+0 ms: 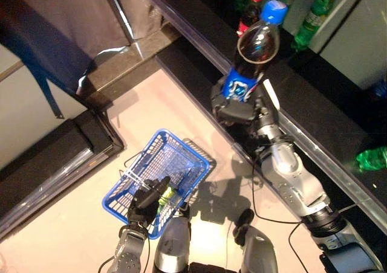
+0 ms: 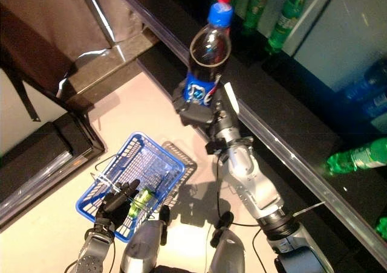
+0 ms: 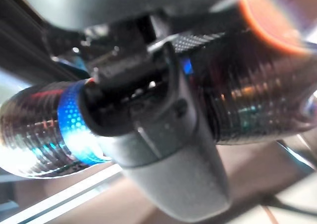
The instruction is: Pick up the drink and place into the basket.
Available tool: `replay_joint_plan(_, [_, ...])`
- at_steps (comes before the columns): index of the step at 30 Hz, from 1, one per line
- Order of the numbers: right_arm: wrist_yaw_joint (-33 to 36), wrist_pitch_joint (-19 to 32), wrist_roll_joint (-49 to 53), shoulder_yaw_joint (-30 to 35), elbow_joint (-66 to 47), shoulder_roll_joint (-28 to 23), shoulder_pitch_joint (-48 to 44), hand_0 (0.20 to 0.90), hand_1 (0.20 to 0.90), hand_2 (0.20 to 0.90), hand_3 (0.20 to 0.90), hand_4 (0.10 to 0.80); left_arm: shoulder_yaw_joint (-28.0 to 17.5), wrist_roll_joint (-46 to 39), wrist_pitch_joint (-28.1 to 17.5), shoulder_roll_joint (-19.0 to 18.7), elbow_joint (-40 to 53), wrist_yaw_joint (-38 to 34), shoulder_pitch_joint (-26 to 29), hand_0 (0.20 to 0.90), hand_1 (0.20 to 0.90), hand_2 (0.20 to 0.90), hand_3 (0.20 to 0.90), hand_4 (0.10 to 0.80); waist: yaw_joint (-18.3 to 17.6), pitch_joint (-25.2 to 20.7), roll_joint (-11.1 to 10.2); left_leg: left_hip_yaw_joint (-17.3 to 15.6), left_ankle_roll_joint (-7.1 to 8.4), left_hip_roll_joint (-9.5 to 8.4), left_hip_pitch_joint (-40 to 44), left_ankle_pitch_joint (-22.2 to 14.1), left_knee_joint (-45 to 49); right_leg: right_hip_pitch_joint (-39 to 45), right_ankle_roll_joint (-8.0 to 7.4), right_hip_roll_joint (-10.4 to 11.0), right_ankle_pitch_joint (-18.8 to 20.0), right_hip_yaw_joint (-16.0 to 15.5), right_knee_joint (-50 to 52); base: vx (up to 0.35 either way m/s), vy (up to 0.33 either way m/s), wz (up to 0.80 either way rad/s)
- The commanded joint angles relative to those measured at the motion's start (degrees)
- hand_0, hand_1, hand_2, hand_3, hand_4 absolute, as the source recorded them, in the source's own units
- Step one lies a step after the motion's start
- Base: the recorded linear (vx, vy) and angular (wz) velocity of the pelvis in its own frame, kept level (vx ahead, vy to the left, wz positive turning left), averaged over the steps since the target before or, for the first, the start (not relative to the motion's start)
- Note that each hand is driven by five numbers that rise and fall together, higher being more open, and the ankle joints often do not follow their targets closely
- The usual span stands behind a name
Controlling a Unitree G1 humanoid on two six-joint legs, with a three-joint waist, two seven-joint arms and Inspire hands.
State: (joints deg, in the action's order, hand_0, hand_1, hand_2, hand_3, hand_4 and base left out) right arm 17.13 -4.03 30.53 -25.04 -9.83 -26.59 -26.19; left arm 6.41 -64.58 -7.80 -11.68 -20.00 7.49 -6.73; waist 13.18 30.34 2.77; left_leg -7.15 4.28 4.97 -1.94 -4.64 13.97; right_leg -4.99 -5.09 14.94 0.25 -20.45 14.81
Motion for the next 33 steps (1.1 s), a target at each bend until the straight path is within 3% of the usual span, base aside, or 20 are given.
replay_joint_plan(1, [-1.5, 6.5, 1.1, 0.5, -12.5, 3.9, -6.4, 0.3, 0.3, 0.3, 0.2, 0.1, 1.0, -0.5, -5.4, -6.3, 16.9, 8.6, -2.2, 0.3, 0.3, 0.3, 0.2, 0.1, 1.2, -10.5, -2.1, 1.1, -1.94, -2.86, -3.9, 0.8, 7.0, 6.8, 2.04, -2.2, -4.7, -2.0, -0.1, 0.026, -0.017, 0.07])
replay_joint_plan(17, [9.2, 4.1, -0.9, -8.8, -6.6, 8.9, -8.8, 0.3, 0.3, 0.3, 0.2, 0.1, 4.6, -5.4, -1.6, -10.7, 38.1, 11.1, -0.7, 0.3, 0.3, 0.3, 0.2, 0.1, 7.2, -9.1, -1.2, 7.6, -1.85, -5.5, -6.3, 2.7, 8.3, 9.2, 1.89, -2.1, -4.2, -5.9, -1.0, -0.011, -0.029, 0.2])
replay_joint_plan(25, [11.5, 3.4, -3.3, -12.8, 4.4, 12.0, -7.2, 0.3, 0.3, 0.3, 0.2, 0.1, 6.3, -7.9, 4.5, -11.2, 46.7, 18.2, 2.4, 0.3, 0.3, 0.3, 0.2, 0.1, 9.1, -9.3, -1.3, 9.5, -1.93, -6.67, -6.9, 3.2, 8.5, 10.1, 1.45, -1.9, -3.7, -7.4, -1.7, 0.006, -0.024, 0.13])
replay_joint_plan(33, [10.6, 3.7, -3.0, -15.0, 12.7, 14.4, -5.3, 0.3, 0.3, 0.3, 0.2, 0.1, 9.2, -9.2, 10.0, -11.0, 49.6, 24.1, 5.3, 0.3, 0.3, 0.3, 0.2, 0.1, 9.6, -9.5, -1.2, 10.2, -1.81, -7.19, -7.4, 3.5, 8.1, 10.4, 1.19, -1.9, -3.2, -7.9, -2.4, 0.01, -0.002, 0.09])
